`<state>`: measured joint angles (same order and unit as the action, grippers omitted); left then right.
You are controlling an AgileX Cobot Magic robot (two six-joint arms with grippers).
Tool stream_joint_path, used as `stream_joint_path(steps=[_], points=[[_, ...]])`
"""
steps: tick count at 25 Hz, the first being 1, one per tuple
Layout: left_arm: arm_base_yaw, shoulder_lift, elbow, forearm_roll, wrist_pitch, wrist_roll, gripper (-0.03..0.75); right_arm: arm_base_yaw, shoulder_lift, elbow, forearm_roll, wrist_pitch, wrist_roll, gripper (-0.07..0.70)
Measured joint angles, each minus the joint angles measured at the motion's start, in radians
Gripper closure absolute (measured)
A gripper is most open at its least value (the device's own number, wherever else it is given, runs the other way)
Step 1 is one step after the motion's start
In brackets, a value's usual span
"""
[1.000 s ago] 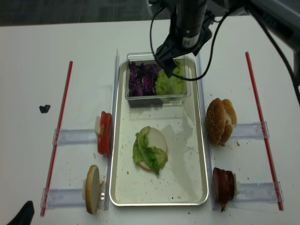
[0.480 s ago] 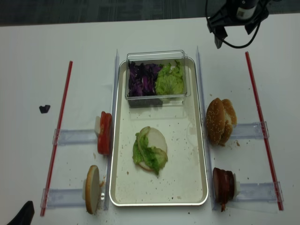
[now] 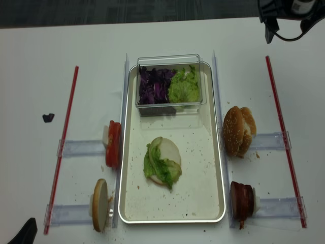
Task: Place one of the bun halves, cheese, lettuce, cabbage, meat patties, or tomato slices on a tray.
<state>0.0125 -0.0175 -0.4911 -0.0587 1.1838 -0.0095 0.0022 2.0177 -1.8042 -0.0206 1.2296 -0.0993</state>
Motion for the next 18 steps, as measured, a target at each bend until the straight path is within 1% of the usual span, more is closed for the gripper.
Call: stream_joint_path(steps=[3, 11, 16, 18], points=[[0.0, 0.0, 0.0, 0.0, 0.0, 0.0, 0.136, -0.021, 0.0, 0.0, 0.009, 0.001, -0.018, -0.039], [0.0, 0.0, 0.0, 0.0, 0.0, 0.0, 0.136, -0.025, -0.034, 0.0, 0.028, 0.002, -0.042, -0.039], [0.0, 0.0, 0.0, 0.0, 0.0, 0.0, 0.136, -0.025, -0.126, 0.046, 0.032, 0.005, -0.044, -0.039], [0.0, 0.0, 0.0, 0.0, 0.0, 0.0, 0.136, -0.025, -0.178, 0.082, 0.036, 0.005, -0.044, -0.039]])
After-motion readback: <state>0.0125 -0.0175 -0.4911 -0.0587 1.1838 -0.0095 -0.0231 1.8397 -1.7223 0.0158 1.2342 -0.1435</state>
